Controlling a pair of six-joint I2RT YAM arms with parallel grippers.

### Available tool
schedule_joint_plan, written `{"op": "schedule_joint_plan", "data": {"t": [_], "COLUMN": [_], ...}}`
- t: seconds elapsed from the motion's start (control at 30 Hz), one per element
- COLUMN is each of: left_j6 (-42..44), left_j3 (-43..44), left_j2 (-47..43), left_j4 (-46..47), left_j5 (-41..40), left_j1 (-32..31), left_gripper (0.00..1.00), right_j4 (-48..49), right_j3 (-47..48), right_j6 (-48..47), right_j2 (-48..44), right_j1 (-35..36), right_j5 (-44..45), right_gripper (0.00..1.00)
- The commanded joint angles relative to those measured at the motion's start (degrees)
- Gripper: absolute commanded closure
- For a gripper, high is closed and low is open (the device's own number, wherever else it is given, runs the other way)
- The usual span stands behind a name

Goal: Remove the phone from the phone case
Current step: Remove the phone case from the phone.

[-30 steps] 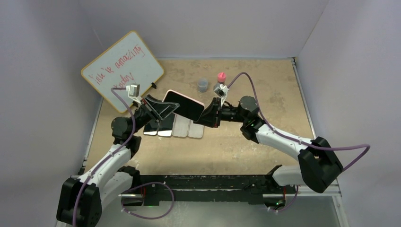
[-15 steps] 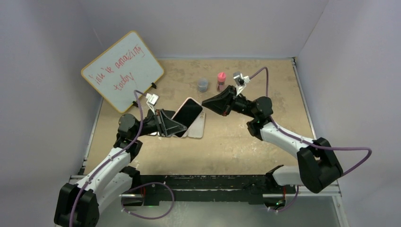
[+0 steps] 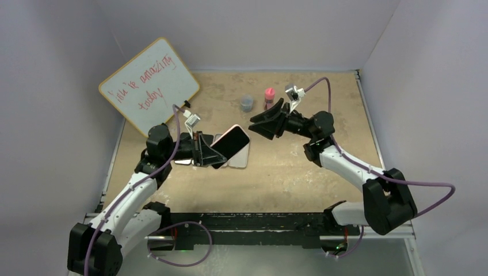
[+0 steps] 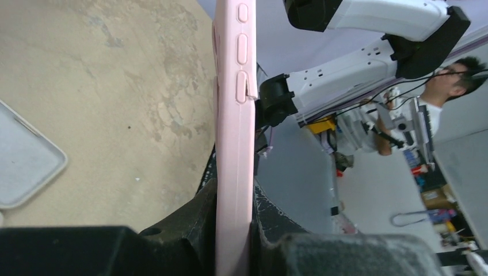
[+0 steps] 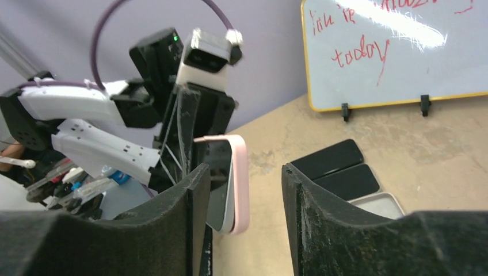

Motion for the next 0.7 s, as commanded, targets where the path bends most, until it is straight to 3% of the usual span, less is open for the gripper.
{"op": "schedule_joint_plan", "data": {"t": [0.0,0.17,0.33,0.67], "left_j6": [19.96,23.21,23.82,24.29], "left_j3": [10.06,12.39,12.74,12.52], "left_j2": [1.76,3.71,3.84,2.22], "left_j4": [-12.18,-12.87,-12.84,-11.7], "left_j5": [2.42,4.63,5.12,6.24], "left_j1": [0.53,0.17,-0.68,-1.13], "left_gripper": [1.0,1.0,1.0,1.0], "right_j4": [-7.72,-9.19,-5.88,1.26], "right_j3": [5.13,6.5,7.92,10.28], "right_j6": [-6.01,-5.9,-3.59,2.33], "right_j2": [-3.67,-3.71,-1.34,4.1], "right_j1": [-0.47,0.3,2.55,5.94], "right_j5": [-4.57,-5.53,-6.0,-6.46], "right_gripper": [0.44,0.36,0.36,0.5]}}
